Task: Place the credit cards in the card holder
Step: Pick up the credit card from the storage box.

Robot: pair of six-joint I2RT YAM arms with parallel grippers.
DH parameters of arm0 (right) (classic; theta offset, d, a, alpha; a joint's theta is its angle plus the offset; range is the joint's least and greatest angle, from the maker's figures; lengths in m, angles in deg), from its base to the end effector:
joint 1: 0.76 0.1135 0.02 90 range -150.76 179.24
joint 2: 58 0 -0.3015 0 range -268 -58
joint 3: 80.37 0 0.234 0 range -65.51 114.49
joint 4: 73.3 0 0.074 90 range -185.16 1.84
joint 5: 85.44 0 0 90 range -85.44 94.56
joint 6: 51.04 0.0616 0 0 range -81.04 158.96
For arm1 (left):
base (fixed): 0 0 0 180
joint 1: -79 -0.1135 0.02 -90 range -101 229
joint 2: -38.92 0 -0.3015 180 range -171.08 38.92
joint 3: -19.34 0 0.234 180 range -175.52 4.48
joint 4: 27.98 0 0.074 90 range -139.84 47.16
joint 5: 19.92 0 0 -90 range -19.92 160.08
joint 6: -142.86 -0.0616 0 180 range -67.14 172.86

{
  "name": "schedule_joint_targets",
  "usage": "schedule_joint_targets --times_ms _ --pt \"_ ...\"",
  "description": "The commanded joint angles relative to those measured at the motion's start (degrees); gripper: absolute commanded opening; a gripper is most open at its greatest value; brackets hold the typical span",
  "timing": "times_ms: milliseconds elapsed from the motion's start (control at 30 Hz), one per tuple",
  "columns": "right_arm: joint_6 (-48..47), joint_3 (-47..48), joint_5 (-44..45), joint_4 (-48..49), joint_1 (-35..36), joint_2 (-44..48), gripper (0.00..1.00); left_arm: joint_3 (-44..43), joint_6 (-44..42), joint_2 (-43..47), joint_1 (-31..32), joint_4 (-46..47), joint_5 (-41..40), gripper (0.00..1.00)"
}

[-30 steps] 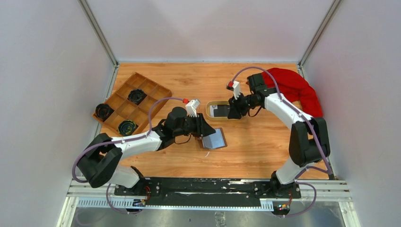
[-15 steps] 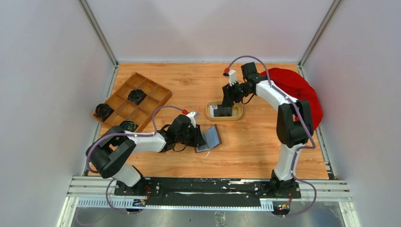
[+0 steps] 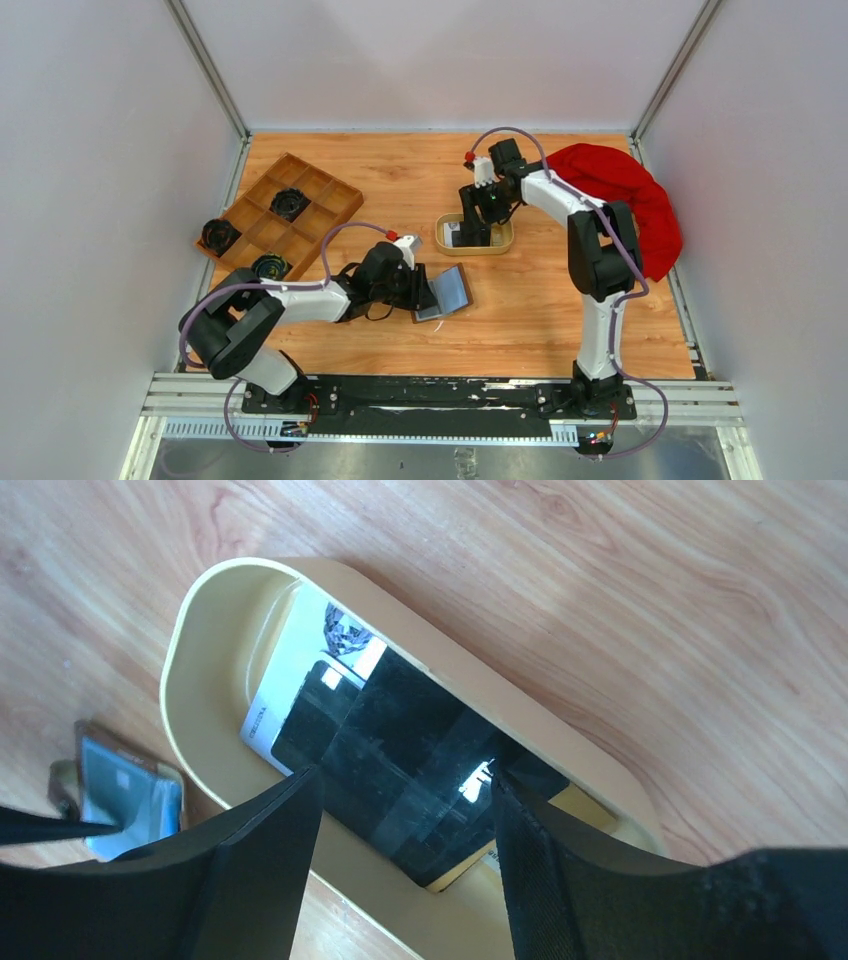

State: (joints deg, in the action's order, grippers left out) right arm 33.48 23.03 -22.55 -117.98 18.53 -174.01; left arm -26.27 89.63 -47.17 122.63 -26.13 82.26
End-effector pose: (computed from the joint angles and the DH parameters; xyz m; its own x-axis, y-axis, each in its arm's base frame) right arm 0.4156 0.1752 0.2250 -0.7403 -0.3492 -0.5745 -0.5999 0.7288 0.3301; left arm 0.1953 -0.2042 0.1786 -0.8371 -0.0104 -0.5469 0.3654 0.7335 -0.5731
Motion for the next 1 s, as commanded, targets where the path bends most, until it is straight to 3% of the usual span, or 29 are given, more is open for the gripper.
schedule_joint_targets --times_ms 0,200,533,767,967 --pt "8.04 0.75 10.74 -0.43 4.16 -0.98 0.67 0.08 -0.65 2.08 0.12 -1.15 -0.68 0.42" --pt "12.64 0.82 24.19 0.38 8.72 -2.18 0.74 0.24 -0.39 3.67 0.13 -1.15 -0.72 0.46" --pt "13.61 1.31 29.76 0.59 10.08 -4.63 0.82 0.01 -0.18 4.13 0.13 -1.07 -0.22 0.49" --pt "13.81 1.84 31.98 0.92 12.27 -6.81 0.81 0.01 -0.07 4.27 0.22 -1.07 0.29 0.49" --pt "14.03 1.11 33.55 0.99 12.53 -8.06 0.72 0.35 -0.12 4.93 0.22 -1.07 0.28 0.5"
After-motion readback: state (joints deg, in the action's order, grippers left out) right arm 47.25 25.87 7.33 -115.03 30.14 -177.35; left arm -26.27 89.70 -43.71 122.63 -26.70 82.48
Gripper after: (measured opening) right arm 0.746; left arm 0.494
